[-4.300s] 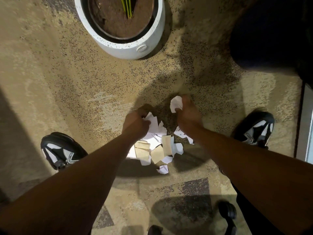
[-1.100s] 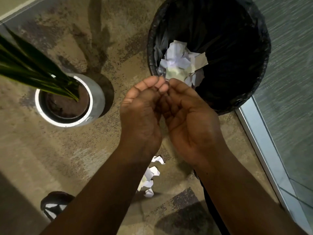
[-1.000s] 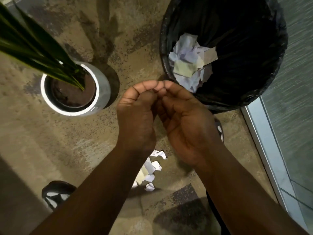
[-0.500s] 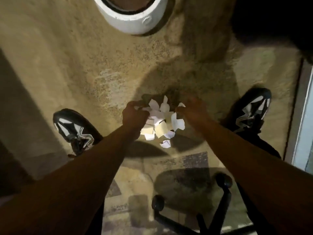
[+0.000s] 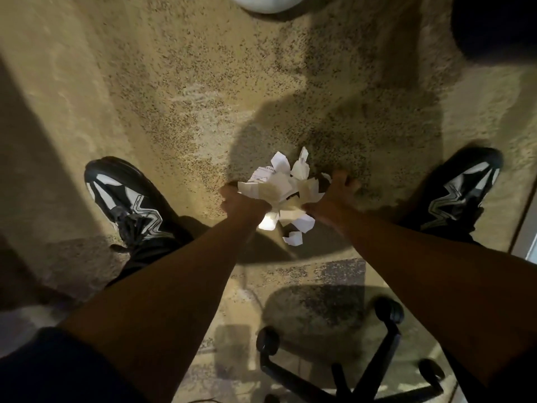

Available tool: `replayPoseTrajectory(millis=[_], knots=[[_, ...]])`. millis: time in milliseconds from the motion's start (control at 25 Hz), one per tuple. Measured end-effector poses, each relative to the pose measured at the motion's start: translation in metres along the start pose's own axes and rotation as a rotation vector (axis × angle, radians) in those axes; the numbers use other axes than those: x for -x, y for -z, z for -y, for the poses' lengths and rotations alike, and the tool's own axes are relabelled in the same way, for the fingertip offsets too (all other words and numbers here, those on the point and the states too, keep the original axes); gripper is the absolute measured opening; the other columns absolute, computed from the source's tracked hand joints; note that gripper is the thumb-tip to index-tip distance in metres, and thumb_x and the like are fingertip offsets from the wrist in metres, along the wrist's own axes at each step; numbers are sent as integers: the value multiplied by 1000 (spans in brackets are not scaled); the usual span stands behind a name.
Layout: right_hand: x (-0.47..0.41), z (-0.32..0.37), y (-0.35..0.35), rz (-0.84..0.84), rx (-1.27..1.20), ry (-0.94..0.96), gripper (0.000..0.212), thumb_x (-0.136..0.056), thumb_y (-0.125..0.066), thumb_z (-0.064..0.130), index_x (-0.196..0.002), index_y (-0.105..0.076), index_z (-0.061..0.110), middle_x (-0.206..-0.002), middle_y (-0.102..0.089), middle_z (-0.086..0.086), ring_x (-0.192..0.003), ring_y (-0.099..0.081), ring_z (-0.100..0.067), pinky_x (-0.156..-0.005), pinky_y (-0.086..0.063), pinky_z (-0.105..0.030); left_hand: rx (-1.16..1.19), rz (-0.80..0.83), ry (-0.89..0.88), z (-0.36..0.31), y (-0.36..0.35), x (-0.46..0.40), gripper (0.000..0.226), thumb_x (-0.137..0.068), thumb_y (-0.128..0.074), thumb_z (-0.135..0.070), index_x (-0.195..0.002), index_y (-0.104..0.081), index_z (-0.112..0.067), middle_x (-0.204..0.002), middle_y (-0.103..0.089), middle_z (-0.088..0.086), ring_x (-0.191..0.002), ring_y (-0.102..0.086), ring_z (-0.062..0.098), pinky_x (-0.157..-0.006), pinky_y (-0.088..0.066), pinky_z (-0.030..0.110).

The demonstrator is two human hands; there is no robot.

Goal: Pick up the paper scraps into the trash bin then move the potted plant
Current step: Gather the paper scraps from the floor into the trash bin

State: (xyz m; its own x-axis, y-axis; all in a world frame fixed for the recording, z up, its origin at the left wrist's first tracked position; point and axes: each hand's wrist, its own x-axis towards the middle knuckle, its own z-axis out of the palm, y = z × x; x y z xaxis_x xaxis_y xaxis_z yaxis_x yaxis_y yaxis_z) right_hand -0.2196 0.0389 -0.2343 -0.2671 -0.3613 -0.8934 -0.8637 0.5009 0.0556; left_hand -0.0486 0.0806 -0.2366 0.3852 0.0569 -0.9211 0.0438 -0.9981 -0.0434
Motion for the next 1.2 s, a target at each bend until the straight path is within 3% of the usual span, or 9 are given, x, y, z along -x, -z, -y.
replayPoseTrajectory(millis=[160,320,480,560,760,880,960,1120,1200], knots=[[-4,25,-5,10,-219,155,50,-80,-72,20,-127,-54,14,-128,-60,-11,-117,-60,-30,-96,-52,-44,69,6,-202,-11,-5,-5,63,-56,-81,-4,-111,-52,-15,-113,-61,7,-97,-65,25,-58,-54,30],[0,50,-1,-35,-509,129,24,-92,-64,20,-116,-66,17,-103,-67,0,-98,-64,-21,-88,-53,-37,45,5,-369,-23,-2,-1,45,-68,-85,-9,-101,-56,-19,-98,-64,-2,-85,-65,14,-65,-54,24],[-2,55,8,104,-658,161,15,-90,-64,17,-103,-69,22,-92,-73,2,-89,-71,-18,-78,-61,-38,-7,46,-451,-26,7,-8,40,-66,-88,-12,-92,-58,-19,-91,-66,3,-84,-69,26,-69,-61,38],[-1,57,15,204,-759,145,17,-92,-60,7,-95,-68,21,-85,-71,2,-79,-69,-14,-66,-60,-28,-37,85,-480,-28,11,-8,43,-68,-89,-11,-96,-57,-16,-85,-62,-2,-78,-64,21,-65,-58,31],[5,70,20,326,-925,118,11,-96,-60,15,-94,-68,23,-94,-73,-3,-94,-69,-23,-82,-57,-40,-89,138,-557,-39,10,4,46,-81,-81,-16,-124,-62,-15,-97,-65,-5,-86,-60,10,-73,-48,18],[13,73,24,277,-881,153,22,-93,-60,1,-94,-64,22,-86,-67,3,-82,-66,-15,-76,-55,-32,3,215,-526,-48,10,13,31,-88,-71,-8,-117,-67,-17,-99,-65,-8,-93,-62,12,-79,-53,22],[14,72,29,198,-897,137,28,-93,-54,-7,-103,-62,18,-84,-62,7,-77,-60,-7,-72,-53,-29,63,241,-522,-56,12,19,27,-88,-65,-3,-113,-69,-12,-109,-64,-1,-96,-62,15,-74,-53,19],[13,71,39,222,-894,146,30,-92,-60,-4,-116,-63,14,-101,-68,-3,-98,-66,-22,-93,-55,-45,265,243,-454,-70,16,28,27,-93,-64,-11,-119,-57,-17,-117,-66,3,-96,-66,14,-61,-54,15],[14,75,46,260,-907,161,26,-92,-65,2,-114,-64,16,-104,-70,-4,-99,-66,-23,-89,-57,-42,211,255,-504,-72,15,28,18,-95,-64,-16,-112,-68,-11,-111,-72,7,-94,-70,22,-62,-57,22]])
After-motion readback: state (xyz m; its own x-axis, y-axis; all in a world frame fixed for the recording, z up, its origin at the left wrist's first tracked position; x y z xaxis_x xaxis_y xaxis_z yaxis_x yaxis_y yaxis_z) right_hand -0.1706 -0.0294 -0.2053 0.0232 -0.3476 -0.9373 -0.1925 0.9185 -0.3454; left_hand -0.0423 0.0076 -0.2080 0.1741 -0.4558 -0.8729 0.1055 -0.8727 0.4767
